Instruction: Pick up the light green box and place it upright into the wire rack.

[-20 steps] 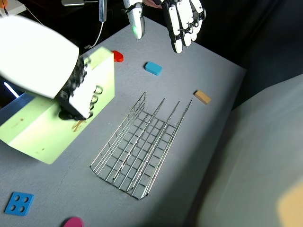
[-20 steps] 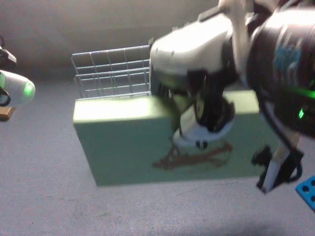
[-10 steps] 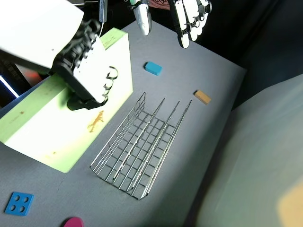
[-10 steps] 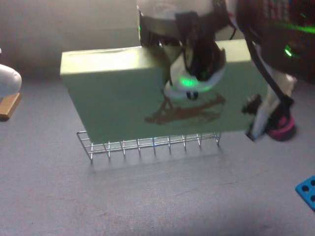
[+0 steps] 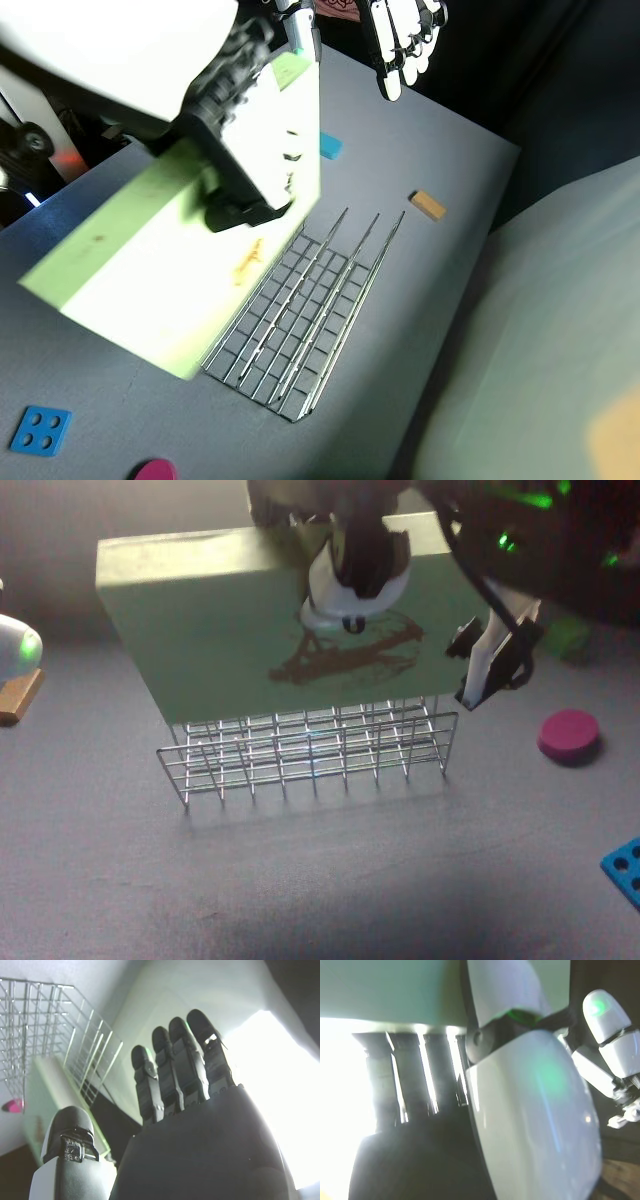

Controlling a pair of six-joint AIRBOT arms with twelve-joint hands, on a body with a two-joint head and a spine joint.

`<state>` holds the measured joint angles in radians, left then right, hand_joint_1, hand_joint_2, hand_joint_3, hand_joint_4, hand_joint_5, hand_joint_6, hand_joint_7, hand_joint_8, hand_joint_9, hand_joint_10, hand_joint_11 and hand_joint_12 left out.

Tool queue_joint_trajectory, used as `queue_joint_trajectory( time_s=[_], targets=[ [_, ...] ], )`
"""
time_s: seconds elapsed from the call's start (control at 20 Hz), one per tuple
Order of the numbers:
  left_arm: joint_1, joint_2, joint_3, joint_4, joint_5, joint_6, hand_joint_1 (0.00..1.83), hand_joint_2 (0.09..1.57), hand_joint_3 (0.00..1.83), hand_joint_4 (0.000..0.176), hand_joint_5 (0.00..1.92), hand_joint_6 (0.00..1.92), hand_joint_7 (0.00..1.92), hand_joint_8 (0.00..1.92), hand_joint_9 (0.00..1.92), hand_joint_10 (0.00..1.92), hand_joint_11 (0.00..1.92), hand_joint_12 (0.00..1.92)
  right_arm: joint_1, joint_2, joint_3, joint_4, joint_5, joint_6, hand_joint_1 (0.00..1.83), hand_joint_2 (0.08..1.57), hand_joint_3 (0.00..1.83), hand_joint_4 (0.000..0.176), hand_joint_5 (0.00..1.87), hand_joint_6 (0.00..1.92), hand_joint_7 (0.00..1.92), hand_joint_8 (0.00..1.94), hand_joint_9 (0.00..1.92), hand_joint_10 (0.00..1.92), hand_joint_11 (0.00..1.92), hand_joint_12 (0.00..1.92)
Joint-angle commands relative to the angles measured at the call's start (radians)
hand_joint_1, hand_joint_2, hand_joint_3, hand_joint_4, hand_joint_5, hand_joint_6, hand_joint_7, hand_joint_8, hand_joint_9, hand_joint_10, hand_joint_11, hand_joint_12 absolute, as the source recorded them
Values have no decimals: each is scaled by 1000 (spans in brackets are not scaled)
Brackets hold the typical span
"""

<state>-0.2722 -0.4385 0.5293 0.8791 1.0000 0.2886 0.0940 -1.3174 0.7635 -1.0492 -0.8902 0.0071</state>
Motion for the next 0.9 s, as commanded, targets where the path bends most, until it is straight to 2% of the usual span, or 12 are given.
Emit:
queue_joint_trajectory(
  time_s=[0.0,0.5,0.55,0.7,0.75,0.85],
  targets=[
    [-16,2,0,71,-53,3,148,1201,1,84,404,0,379,2,325,3,0,794,7,-4,4,-91,52,1,1226,1132,1,0,957,898,957,1208,807,1245,670,1546],
    [-13,3,-1,66,-52,3,150,1199,0,84,386,0,371,0,296,2,0,735,-40,-61,56,-136,64,51,1233,1135,0,0,936,911,972,1210,820,1239,671,1563],
    [-11,3,-1,66,-50,3,151,1199,0,84,385,0,370,0,296,2,0,734,-50,-63,59,-167,70,68,1334,1159,1,0,867,962,935,1191,772,1422,653,1571],
    [-7,5,-1,66,-48,3,152,1198,0,85,370,0,346,0,286,0,0,729,-64,-71,68,-174,79,71,1357,1174,1,0,824,1001,910,1207,757,1486,652,1588],
    [-7,6,-1,66,-45,5,153,1198,0,85,369,0,345,0,285,0,0,728,-68,-75,72,-174,80,74,1264,1151,0,0,874,969,967,1214,792,1328,657,1583],
    [-7,7,-1,66,-45,5,154,1198,0,85,369,0,344,0,285,0,0,710,-76,-82,81,-174,80,82,1244,1142,0,0,891,953,986,1208,820,1255,666,1572]
  ],
)
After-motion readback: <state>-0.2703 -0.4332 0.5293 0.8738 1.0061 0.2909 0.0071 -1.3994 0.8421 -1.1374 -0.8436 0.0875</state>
